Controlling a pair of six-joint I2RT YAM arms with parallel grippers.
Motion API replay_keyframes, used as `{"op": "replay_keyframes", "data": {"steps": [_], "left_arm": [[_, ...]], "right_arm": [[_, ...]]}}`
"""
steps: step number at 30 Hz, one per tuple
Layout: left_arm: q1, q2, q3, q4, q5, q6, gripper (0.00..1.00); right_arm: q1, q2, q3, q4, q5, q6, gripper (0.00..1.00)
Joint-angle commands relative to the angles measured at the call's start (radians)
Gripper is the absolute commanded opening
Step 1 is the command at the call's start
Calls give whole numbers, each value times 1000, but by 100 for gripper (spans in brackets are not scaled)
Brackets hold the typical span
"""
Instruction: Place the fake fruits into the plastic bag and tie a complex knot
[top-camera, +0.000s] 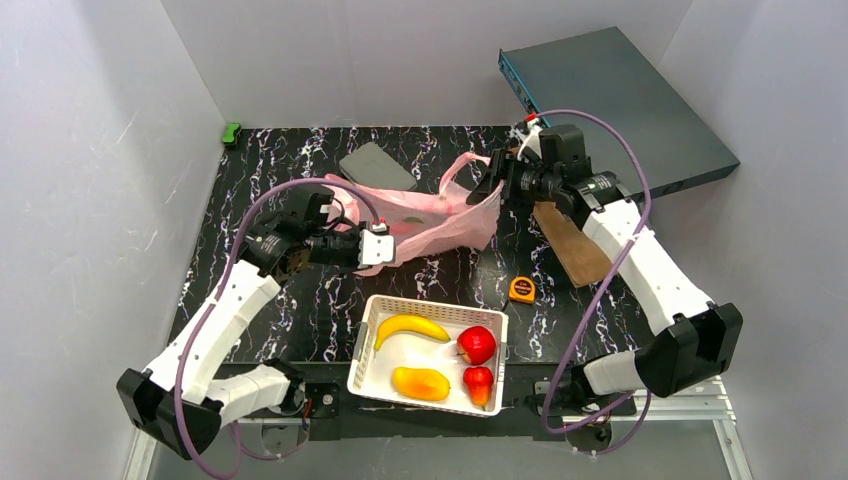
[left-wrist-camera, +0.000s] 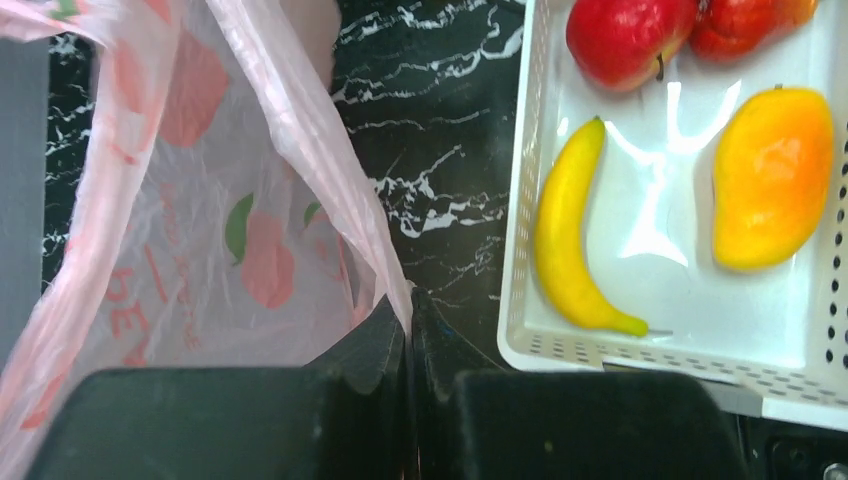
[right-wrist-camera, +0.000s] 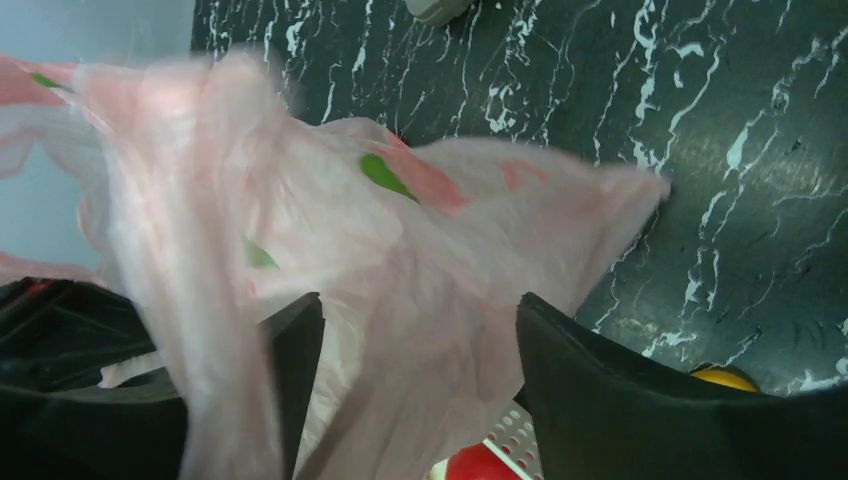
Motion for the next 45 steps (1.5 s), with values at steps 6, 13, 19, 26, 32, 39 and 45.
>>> {"op": "replay_keyframes", "data": {"steps": [6, 13, 19, 26, 32, 39, 45], "left_arm": [[9, 35, 33, -121, -3, 193, 0], [9, 51, 55, -134, -7, 192, 0], [9, 72, 85, -138, 8, 168, 0], [9, 75, 100, -139, 13, 168, 0], [9, 57, 86, -132, 11, 156, 0], [11, 18, 14, -90, -57, 109, 0], [122, -2, -64, -52, -23, 96, 0]], "right_arm": [[30, 0, 265, -59, -39, -461, 98], [83, 18, 382, -92, 106, -776, 98], [296, 13, 426, -128, 87, -1002, 98], [425, 106, 412, -159, 162, -1149, 98], [427, 180, 335, -236, 178, -1170, 98], [330, 229, 280, -235, 269, -1244, 77], [141, 363, 566, -340, 170, -1119, 1]]}}
